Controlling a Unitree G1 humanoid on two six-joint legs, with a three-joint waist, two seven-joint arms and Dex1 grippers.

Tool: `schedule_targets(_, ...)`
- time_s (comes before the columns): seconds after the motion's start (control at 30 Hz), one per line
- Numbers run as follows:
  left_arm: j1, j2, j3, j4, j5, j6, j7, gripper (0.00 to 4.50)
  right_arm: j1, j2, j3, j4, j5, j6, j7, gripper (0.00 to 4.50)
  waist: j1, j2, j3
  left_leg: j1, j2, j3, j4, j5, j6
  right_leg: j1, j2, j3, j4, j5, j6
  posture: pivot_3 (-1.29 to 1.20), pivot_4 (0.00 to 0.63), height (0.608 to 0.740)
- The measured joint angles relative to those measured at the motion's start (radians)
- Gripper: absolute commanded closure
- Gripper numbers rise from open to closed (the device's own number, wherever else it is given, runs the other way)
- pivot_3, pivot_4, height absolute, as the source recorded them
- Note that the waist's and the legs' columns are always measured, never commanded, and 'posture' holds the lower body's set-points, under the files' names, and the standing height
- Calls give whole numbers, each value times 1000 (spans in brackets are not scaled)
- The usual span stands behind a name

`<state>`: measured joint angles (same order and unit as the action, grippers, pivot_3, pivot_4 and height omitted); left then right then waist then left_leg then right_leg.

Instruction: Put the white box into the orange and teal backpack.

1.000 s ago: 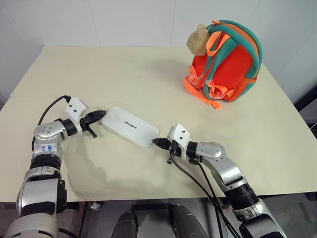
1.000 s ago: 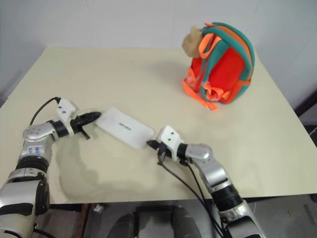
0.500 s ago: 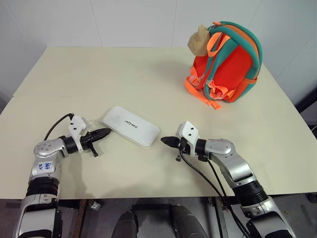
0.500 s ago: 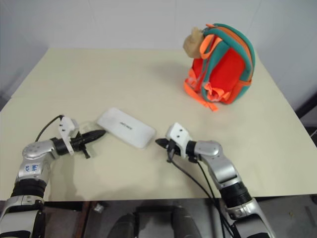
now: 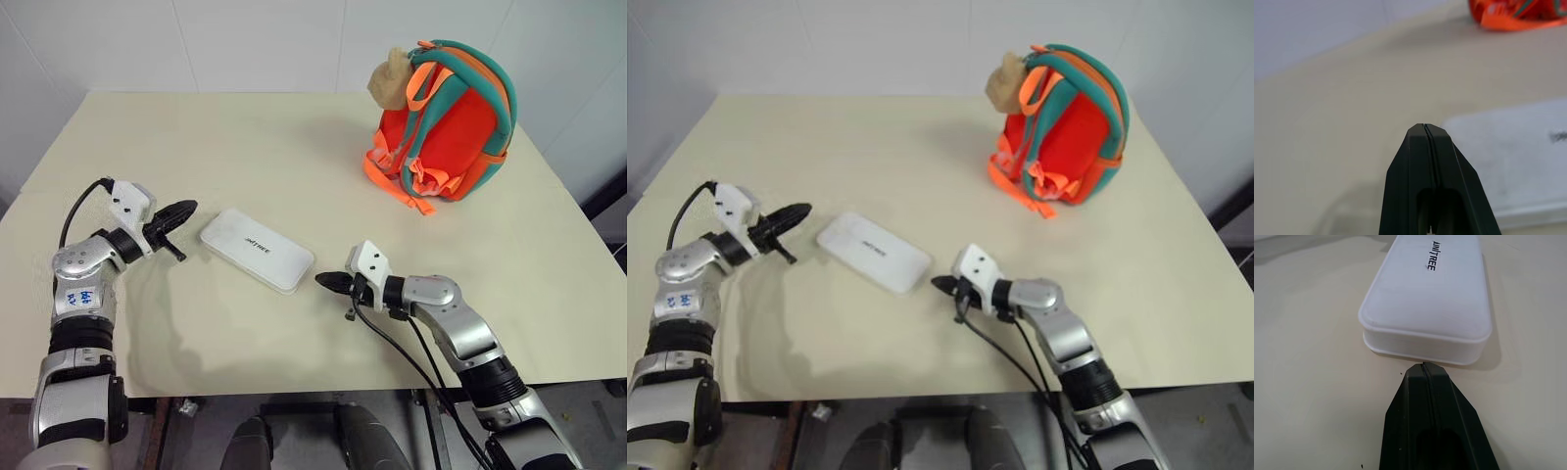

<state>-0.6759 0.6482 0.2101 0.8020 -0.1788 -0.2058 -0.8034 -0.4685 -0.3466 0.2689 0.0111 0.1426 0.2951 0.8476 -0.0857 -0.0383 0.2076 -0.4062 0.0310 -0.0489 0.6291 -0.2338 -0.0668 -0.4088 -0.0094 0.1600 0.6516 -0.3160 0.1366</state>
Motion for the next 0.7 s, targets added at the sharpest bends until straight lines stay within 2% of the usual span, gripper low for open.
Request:
schedule_targets(0.2,-99,-58,-46,197,78,-28,103,4483,-28,25,9,7,-7,7,-7,4500,7,0,0,-1,0,0,0,0,0,0,0,-1,0,0,0,0,150,740)
schedule_targets(0.37,-143,-88,-61,252,87,-56,101,4483,-29,41,12,7,-8,11,-9,4500,3,0,0,-1,0,0,-1,0,0,-1,0,0,-1,0,0,0,150,740)
schedule_targets(0.53,-151,-106,-41,263,46,-48,-24,4483,-29,42,8,0,-7,12,-9,4500,3,0,0,0,0,0,-1,0,0,0,0,-1,-1,0,0,0,150,740)
schedule_targets(0.7,-31,-114,-38,123,-29,20,-228,4483,-31,32,3,-4,1,11,0,4500,2,0,0,-1,0,0,-1,0,0,0,0,0,0,0,0,0,150,740)
